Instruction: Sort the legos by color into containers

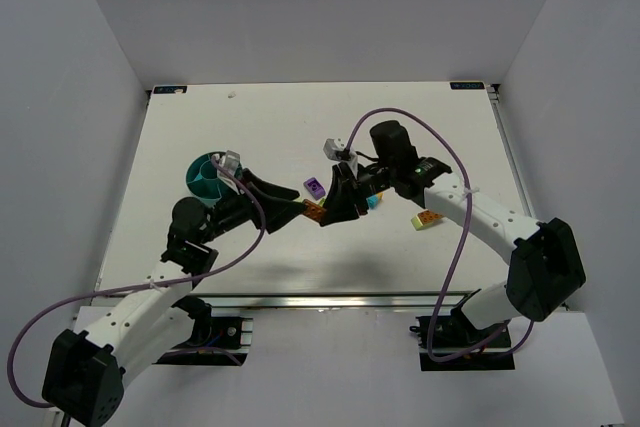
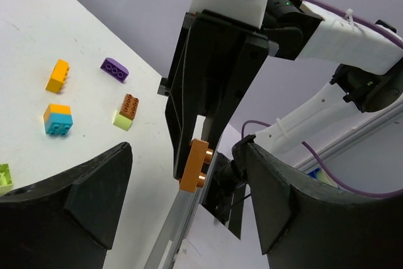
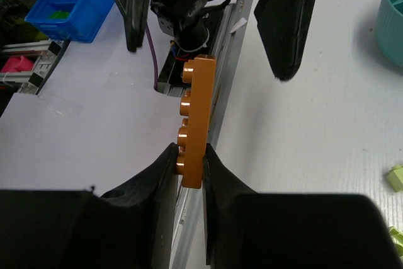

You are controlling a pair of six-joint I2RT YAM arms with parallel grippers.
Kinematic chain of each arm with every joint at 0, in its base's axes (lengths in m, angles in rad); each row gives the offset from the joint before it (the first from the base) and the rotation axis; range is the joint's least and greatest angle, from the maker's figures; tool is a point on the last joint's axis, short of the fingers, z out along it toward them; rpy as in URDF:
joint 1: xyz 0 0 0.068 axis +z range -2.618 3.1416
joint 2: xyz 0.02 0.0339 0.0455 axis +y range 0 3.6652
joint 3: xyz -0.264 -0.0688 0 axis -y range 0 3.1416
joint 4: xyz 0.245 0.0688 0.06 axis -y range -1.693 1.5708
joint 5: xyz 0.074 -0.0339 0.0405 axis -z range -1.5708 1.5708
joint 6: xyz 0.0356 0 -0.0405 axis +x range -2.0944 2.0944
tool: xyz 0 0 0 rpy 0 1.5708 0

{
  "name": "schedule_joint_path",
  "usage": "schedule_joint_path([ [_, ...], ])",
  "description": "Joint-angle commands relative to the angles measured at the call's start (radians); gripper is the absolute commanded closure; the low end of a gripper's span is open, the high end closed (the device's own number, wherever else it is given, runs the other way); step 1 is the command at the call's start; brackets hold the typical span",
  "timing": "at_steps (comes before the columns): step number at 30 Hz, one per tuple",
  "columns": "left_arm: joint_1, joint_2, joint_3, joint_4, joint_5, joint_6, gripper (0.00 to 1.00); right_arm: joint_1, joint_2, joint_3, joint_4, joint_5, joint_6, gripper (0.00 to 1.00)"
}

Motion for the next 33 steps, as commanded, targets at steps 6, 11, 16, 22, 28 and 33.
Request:
schedule_joint_path([
  [6, -0.037, 0.063, 0.019, 0.001, 0.017, 0.005, 0.27, 0.003, 0.024, 0.051, 0.112, -0.003, 0.082, 1.0],
  [11, -0.044, 0.083, 0.037, -0.004, 0.017, 0.004, 0.55, 0.004, 0.033, 0.051, 0.127, 0.008, 0.094, 1.0],
  [16, -0.044, 0.075, 0.046, -0.008, 0.014, -0.007, 0.9, 0.003, 0.036, 0.044, 0.132, 0.021, 0.103, 0.86],
  [22, -0.044, 0.006, 0.072, -0.122, -0.061, 0.046, 1.0, 0.003, 0.008, 0.012, 0.136, 0.084, 0.093, 0.26],
  [28, -0.038, -0.058, 0.23, -0.603, -0.379, 0.198, 1.0, -0.013, -0.041, -0.031, 0.106, 0.39, 0.025, 0.11],
  [33, -0.025, -0.029, 0.434, -1.19, -1.034, 0.084, 1.0, -0.04, -0.116, -0.121, 0.172, 0.644, -0.038, 0.11],
])
